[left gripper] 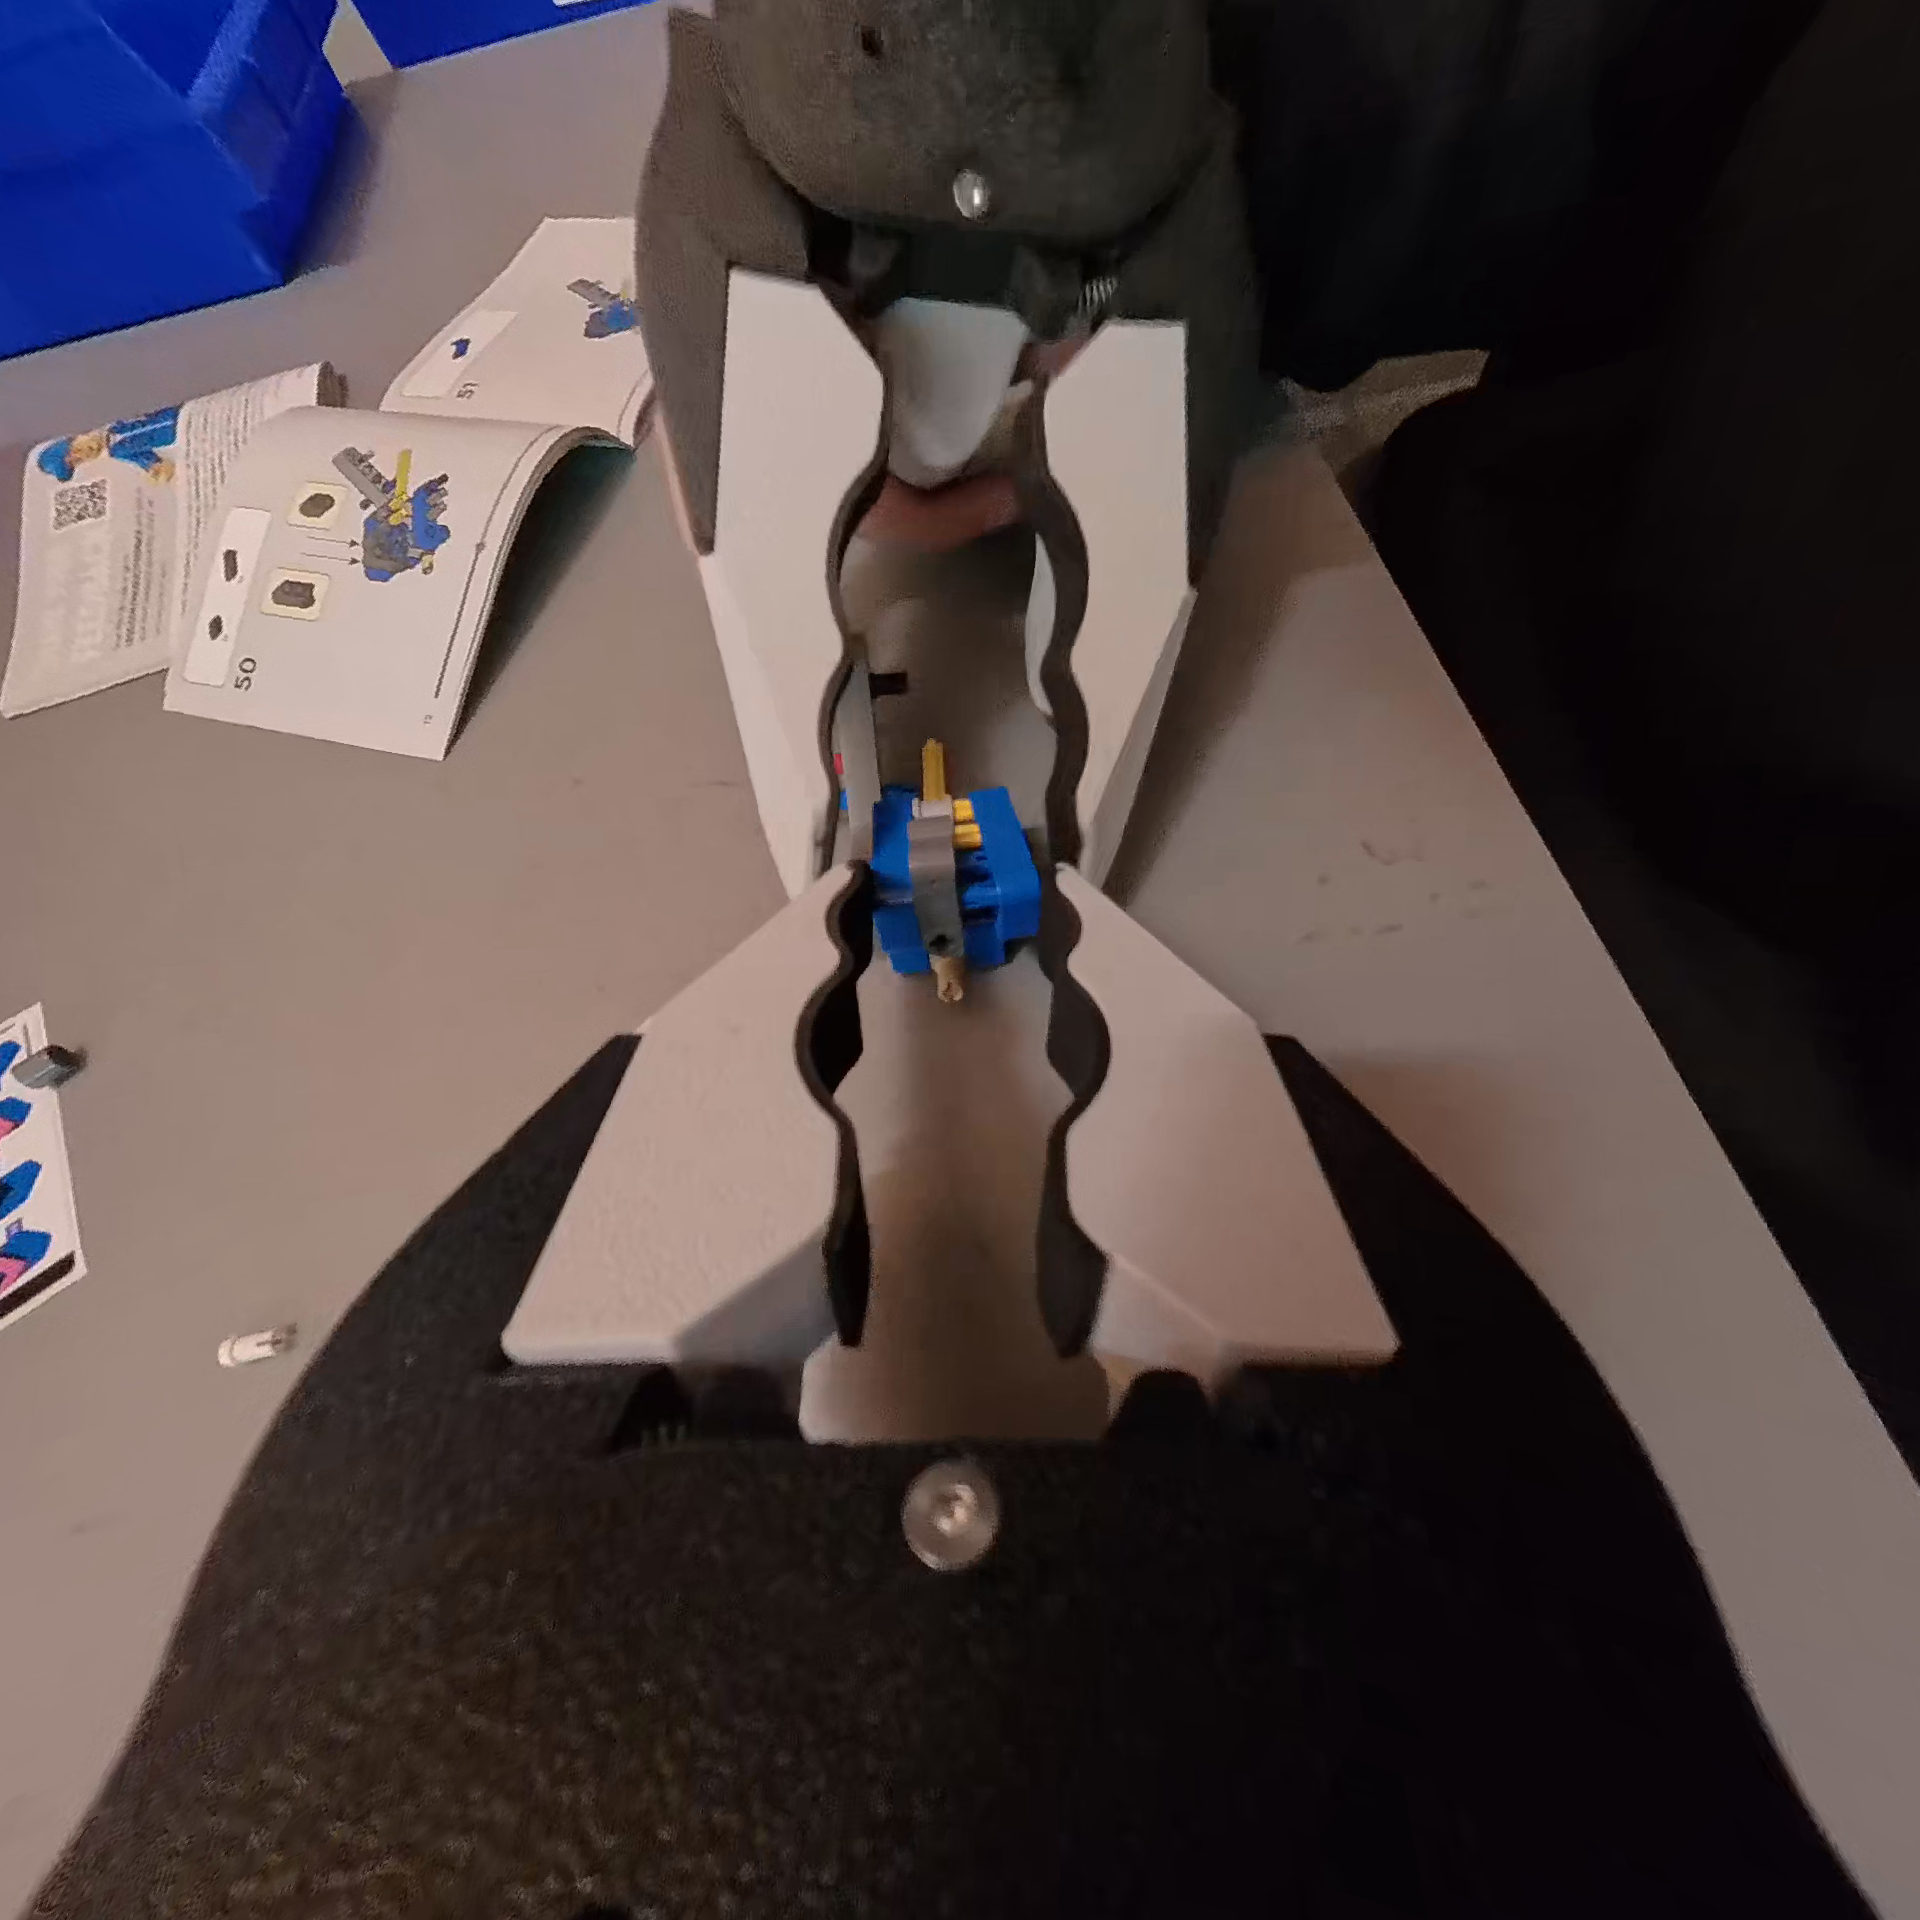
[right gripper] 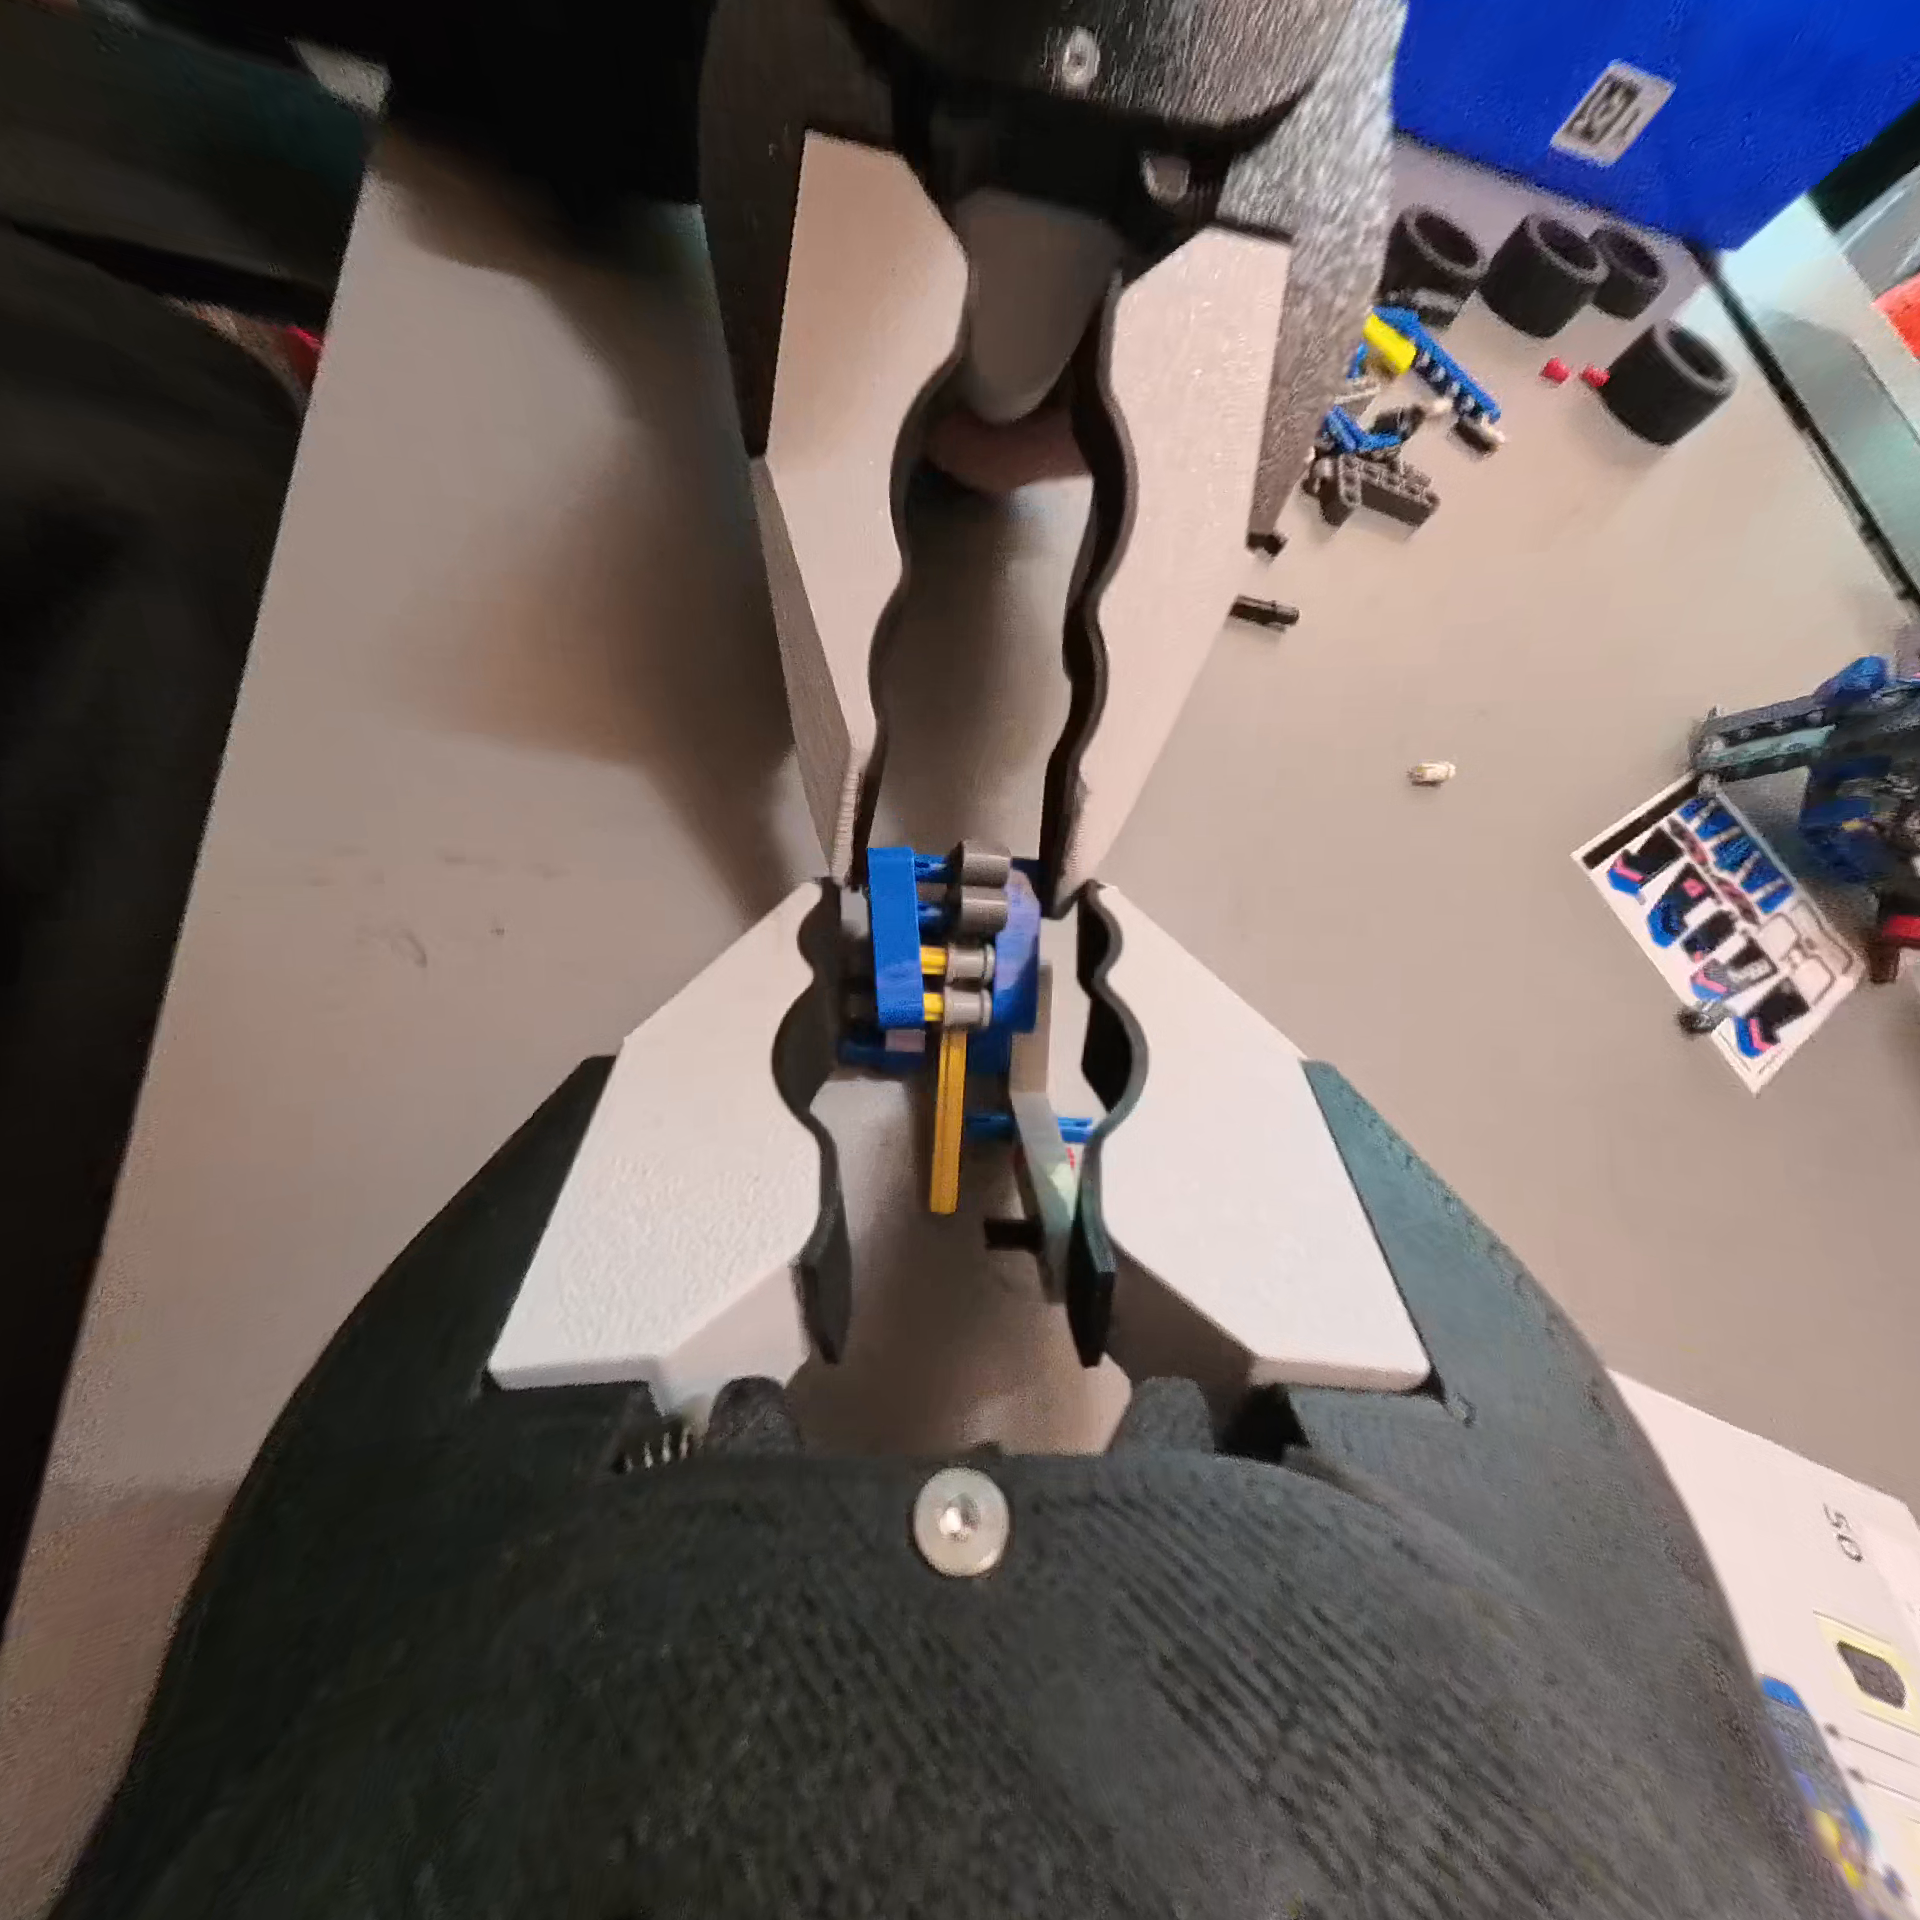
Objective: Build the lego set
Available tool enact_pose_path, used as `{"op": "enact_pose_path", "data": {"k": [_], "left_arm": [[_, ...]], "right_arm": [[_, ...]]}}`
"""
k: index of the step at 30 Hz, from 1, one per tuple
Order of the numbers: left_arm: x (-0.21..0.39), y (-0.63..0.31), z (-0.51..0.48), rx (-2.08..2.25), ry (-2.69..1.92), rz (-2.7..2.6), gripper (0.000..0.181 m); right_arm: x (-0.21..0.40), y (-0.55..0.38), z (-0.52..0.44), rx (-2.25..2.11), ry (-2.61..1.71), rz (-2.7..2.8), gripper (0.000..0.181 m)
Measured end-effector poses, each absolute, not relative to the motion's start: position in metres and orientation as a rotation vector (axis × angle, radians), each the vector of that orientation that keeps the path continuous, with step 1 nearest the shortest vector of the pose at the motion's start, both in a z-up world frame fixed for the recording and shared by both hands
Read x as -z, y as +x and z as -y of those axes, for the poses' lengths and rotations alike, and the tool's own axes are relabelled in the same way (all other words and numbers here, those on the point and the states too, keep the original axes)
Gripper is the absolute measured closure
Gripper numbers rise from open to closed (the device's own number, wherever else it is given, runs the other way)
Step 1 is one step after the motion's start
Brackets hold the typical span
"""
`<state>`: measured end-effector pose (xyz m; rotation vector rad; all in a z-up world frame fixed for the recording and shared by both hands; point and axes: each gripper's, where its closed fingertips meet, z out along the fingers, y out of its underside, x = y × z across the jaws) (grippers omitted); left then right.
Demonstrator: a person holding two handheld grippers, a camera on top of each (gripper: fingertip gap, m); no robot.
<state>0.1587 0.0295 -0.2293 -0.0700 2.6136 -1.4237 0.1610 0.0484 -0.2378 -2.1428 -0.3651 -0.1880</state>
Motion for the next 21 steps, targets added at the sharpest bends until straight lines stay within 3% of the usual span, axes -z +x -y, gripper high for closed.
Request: {"op": "enact_pose_path", "data": {"k": [4, 16, 21], "left_arm": [[0.2308, 0.1564, -0.0317, 1.400, -0.045, -2.606, 0.152], [0.2303, 0.1569, -0.0310, 1.410, -0.203, -2.621, 0.152], [0.2300, 0.1579, -0.0352, 1.336, -0.255, -2.585, 0.137]], "right_arm": [[0.2401, 0.1607, -0.0478, 0.154, -2.164, 0.372, 0.145], [0.2409, 0.1615, -0.0481, 0.117, -2.167, 0.343, 0.146], [0.2457, 0.1628, -0.0451, 0.125, -2.198, 0.343, 0.150]]}}
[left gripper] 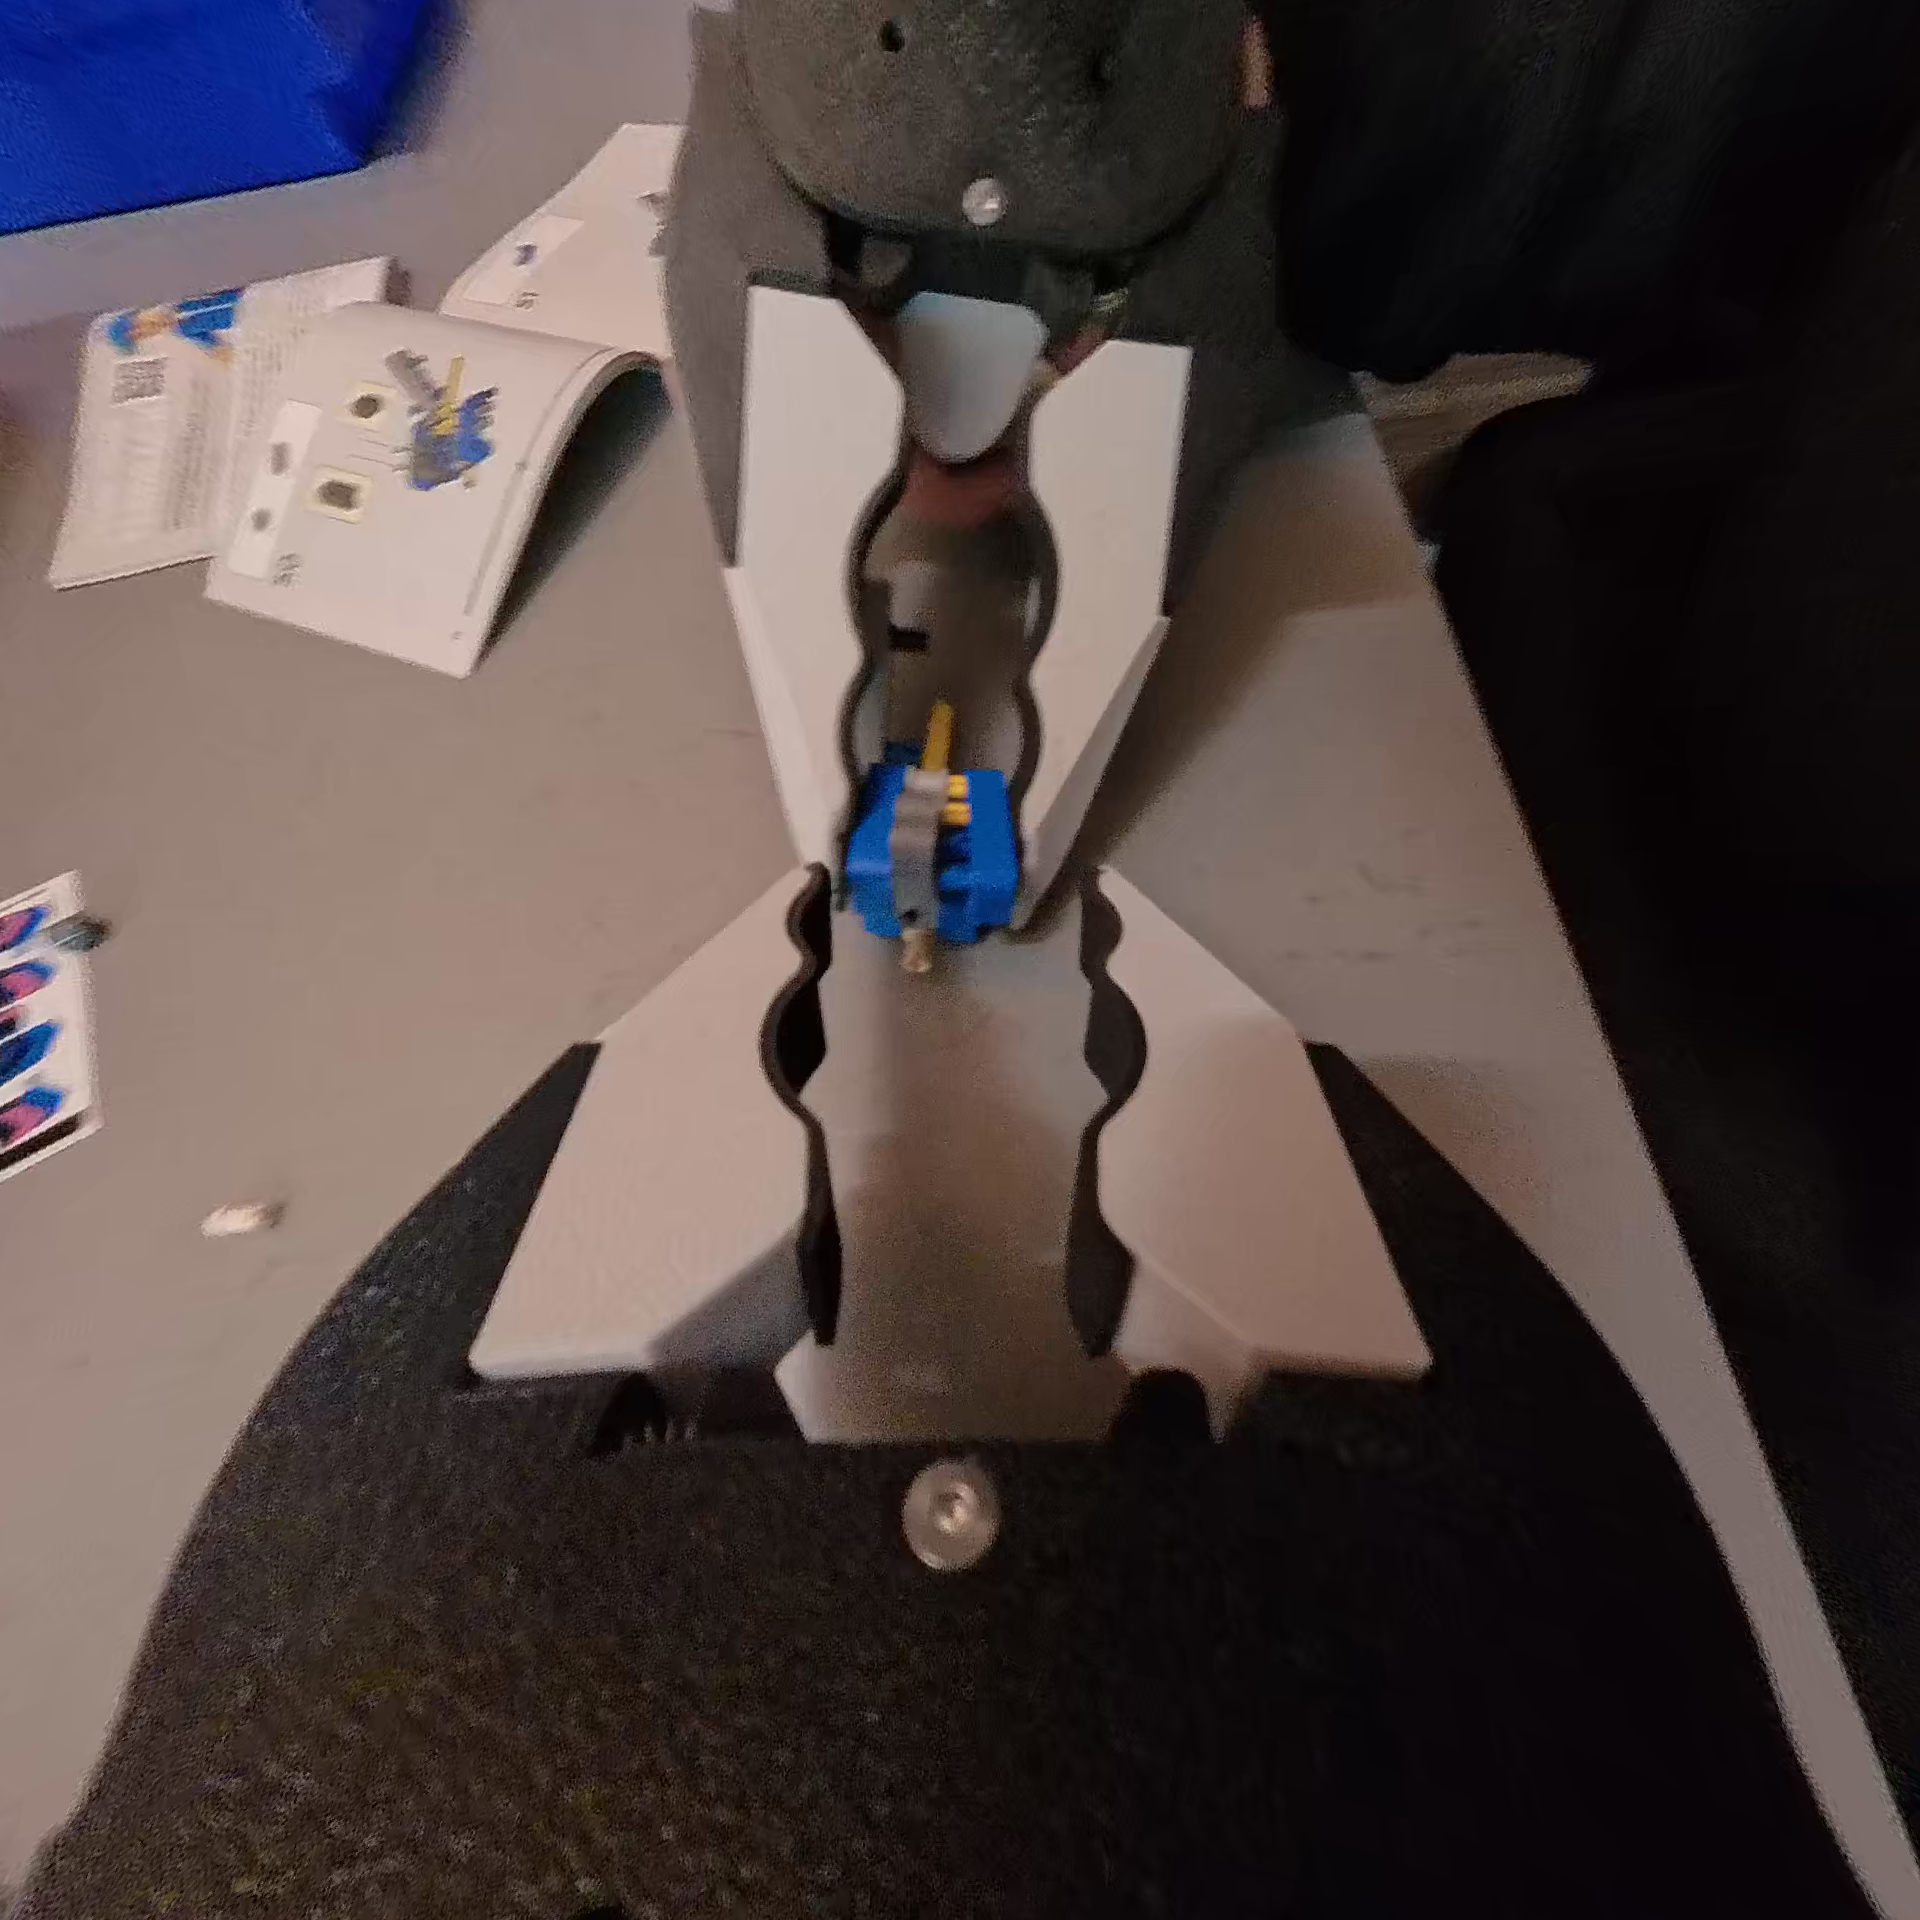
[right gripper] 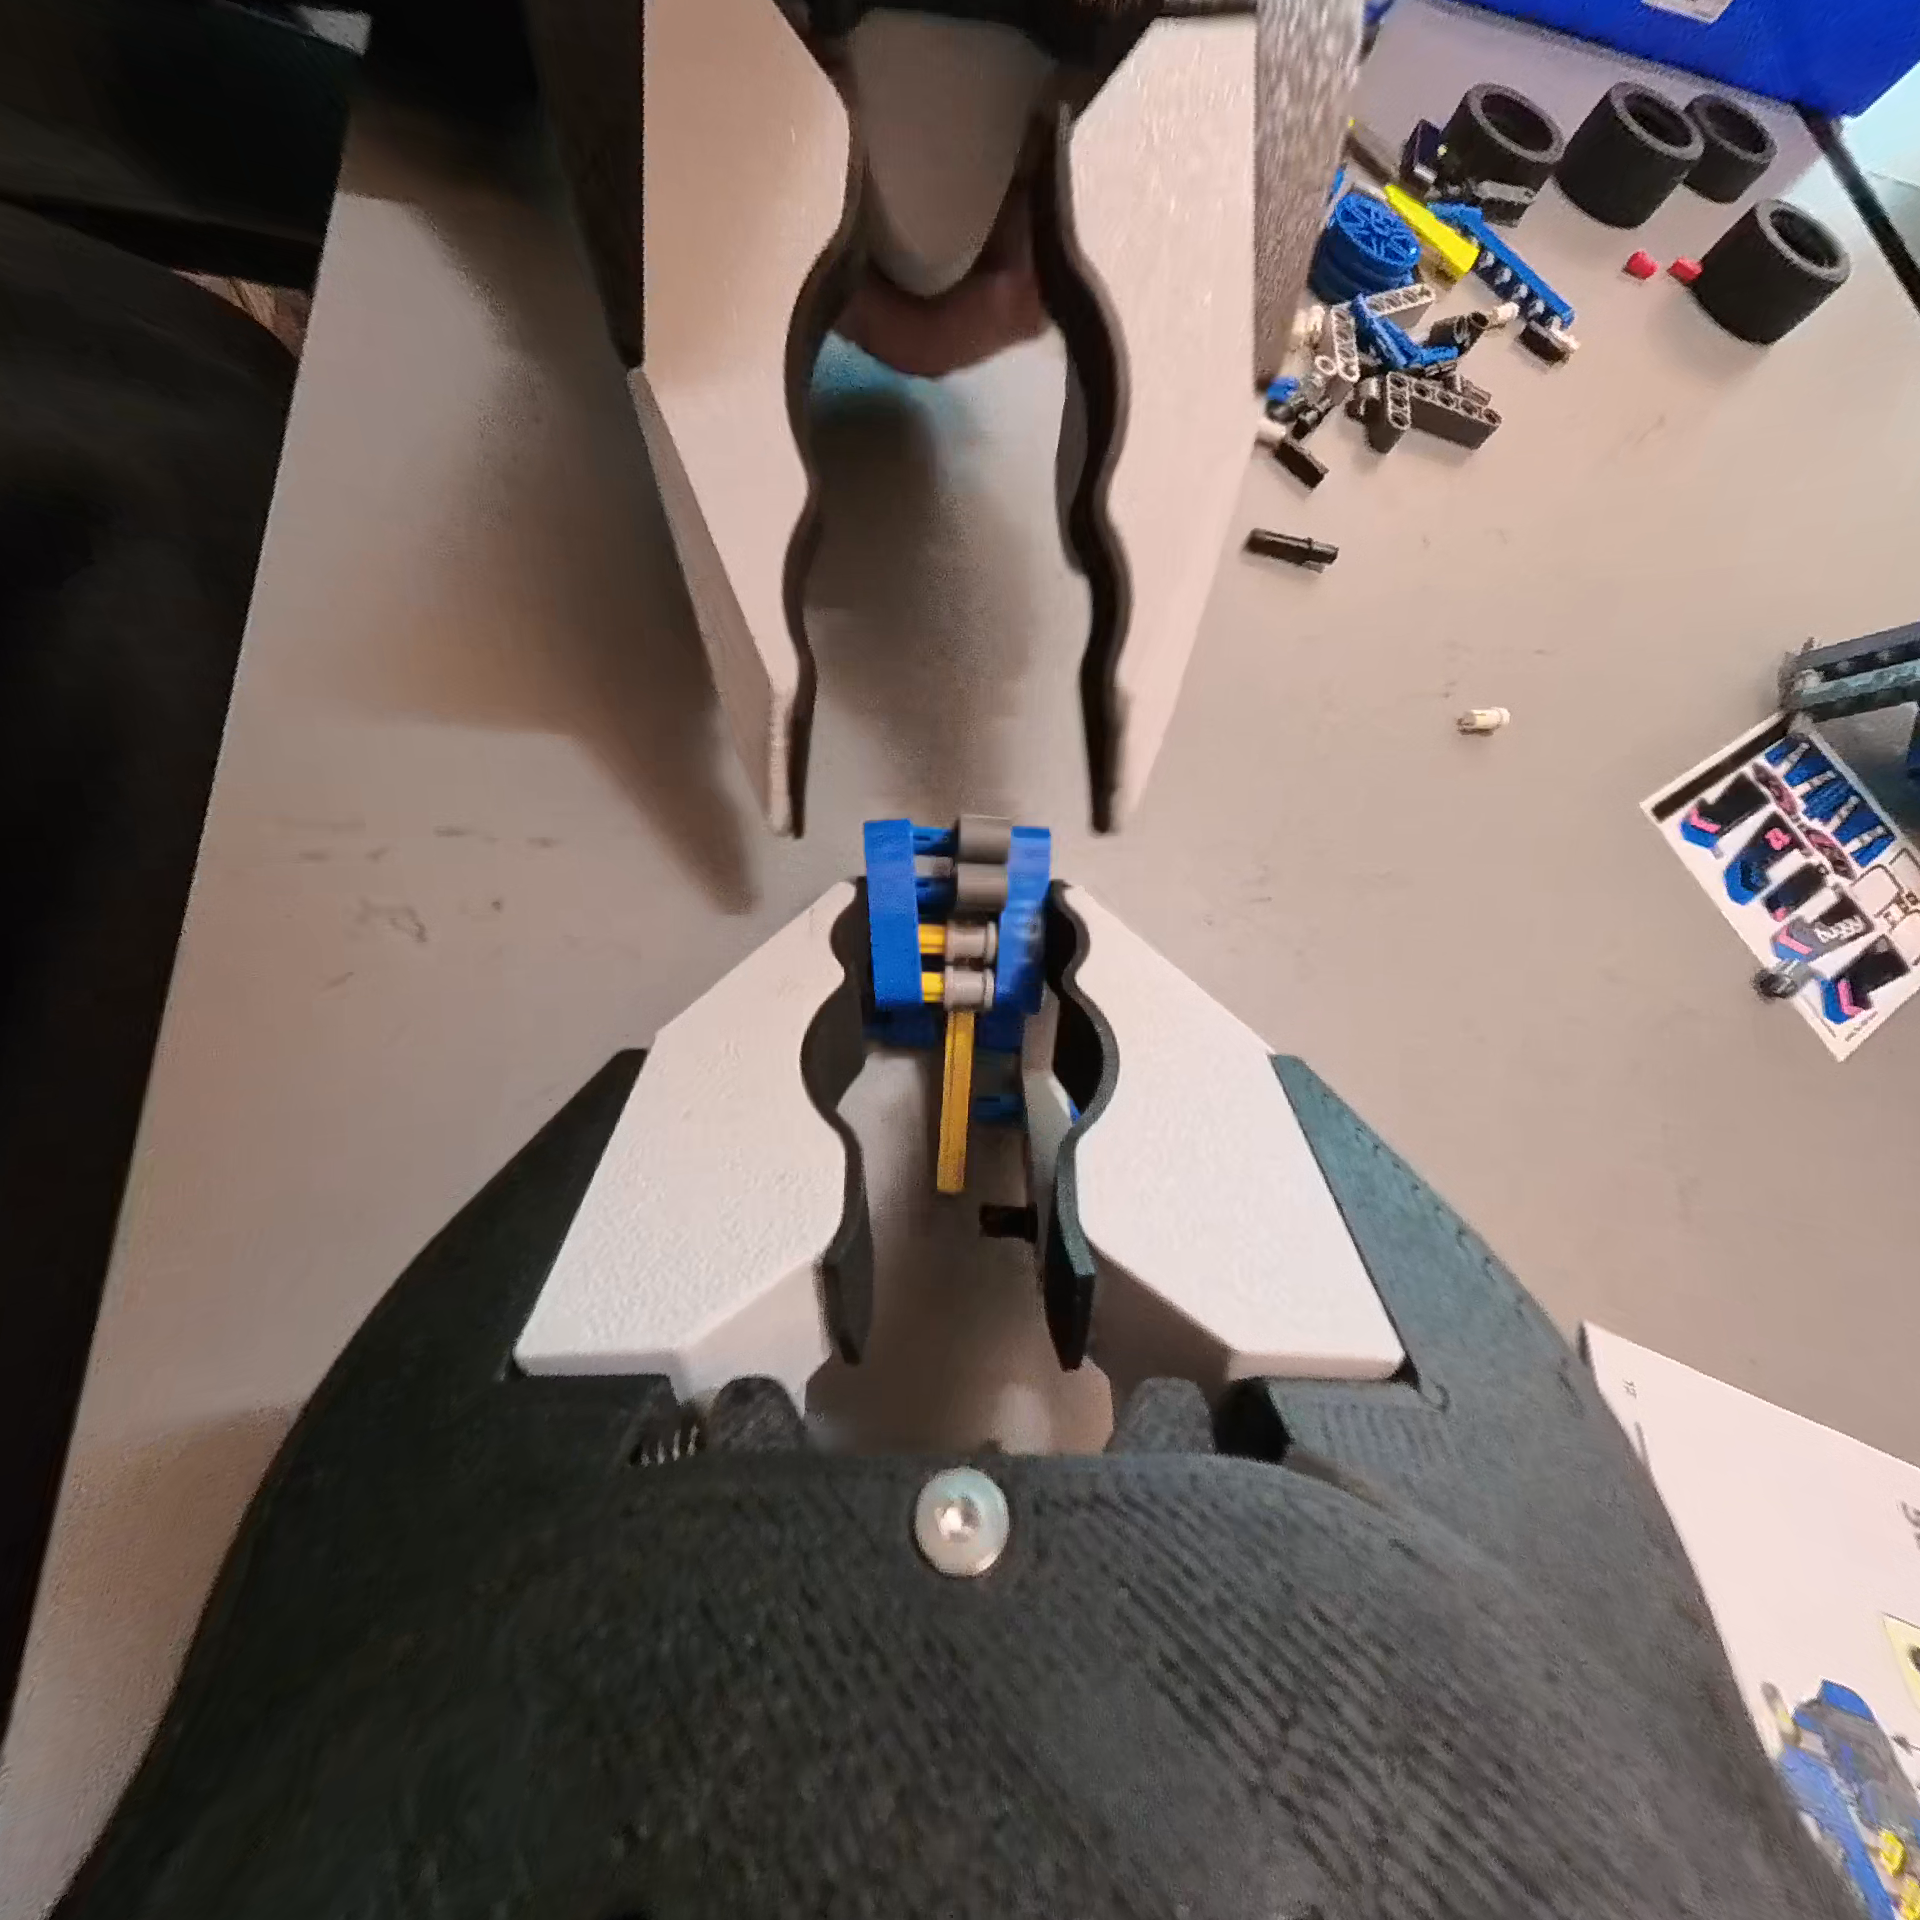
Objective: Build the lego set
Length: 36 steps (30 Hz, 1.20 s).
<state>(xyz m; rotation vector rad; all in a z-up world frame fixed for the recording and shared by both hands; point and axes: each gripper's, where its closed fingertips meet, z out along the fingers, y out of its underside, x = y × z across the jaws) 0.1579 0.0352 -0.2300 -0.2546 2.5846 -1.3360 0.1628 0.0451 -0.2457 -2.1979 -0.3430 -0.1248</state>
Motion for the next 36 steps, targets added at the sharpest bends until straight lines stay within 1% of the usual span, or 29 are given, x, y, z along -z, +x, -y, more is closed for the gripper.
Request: {"op": "enact_pose_path", "data": {"k": [1, 2, 3, 5, 11, 12, 13, 14, 16, 20, 27, 28, 29, 30, 36], "left_arm": [[0.229, 0.161, -0.038, 1.321, -0.275, -2.558, 0.133], [0.228, 0.161, -0.040, 1.334, -0.285, -2.551, 0.134], [0.229, 0.159, -0.040, 1.348, -0.299, -2.564, 0.137], [0.236, 0.159, -0.039, 1.321, -0.306, -2.592, 0.138], [0.238, 0.160, -0.030, 1.287, -0.227, -2.588, 0.146], [0.238, 0.162, -0.030, 1.286, -0.216, -2.576, 0.148], [0.237, 0.162, -0.030, 1.294, -0.205, -2.568, 0.149], [0.236, 0.162, -0.030, 1.303, -0.205, -2.569, 0.152], [0.235, 0.162, -0.030, 1.306, -0.193, -2.560, 0.152], [0.236, 0.162, -0.030, 1.247, -0.130, -2.533, 0.153], [0.235, 0.162, -0.031, 1.114, -0.024, -2.533, 0.154], [0.234, 0.162, -0.029, 1.122, -0.029, -2.530, 0.154], [0.231, 0.161, -0.028, 1.160, -0.052, -2.526, 0.156], [0.230, 0.161, -0.027, 1.205, -0.081, -2.529, 0.162], [0.234, 0.163, -0.029, 1.230, -0.075, -2.543, 0.160]], "right_arm": [[0.245, 0.163, -0.044, 0.126, -2.197, 0.344, 0.150], [0.245, 0.162, -0.044, 0.126, -2.195, 0.350, 0.150], [0.245, 0.162, -0.044, 0.124, -2.194, 0.355, 0.150], [0.246, 0.162, -0.044, 0.109, -2.198, 0.347, 0.150], [0.246, 0.163, -0.044, 0.106, -2.202, 0.337, 0.148], [0.245, 0.164, -0.044, 0.122, -2.195, 0.335, 0.150], [0.244, 0.165, -0.043, 0.135, -2.184, 0.341, 0.149], [0.242, 0.165, -0.042, 0.140, -2.171, 0.340, 0.139], [0.238, 0.163, -0.042, 0.131, -2.151, 0.343, 0.146], [0.241, 0.160, -0.040, 0.137, -2.179, 0.382, 0.151], [0.242, 0.161, -0.040, 0.237, -2.241, 0.429, 0.152], [0.241, 0.160, -0.039, 0.233, -2.236, 0.425, 0.151], [0.239, 0.160, -0.039, 0.244, -2.227, 0.424, 0.157], [0.240, 0.160, -0.038, 0.252, -2.236, 0.425, 0.157], [0.242, 0.163, -0.040, 0.203, -2.233, 0.387, 0.156]]}}
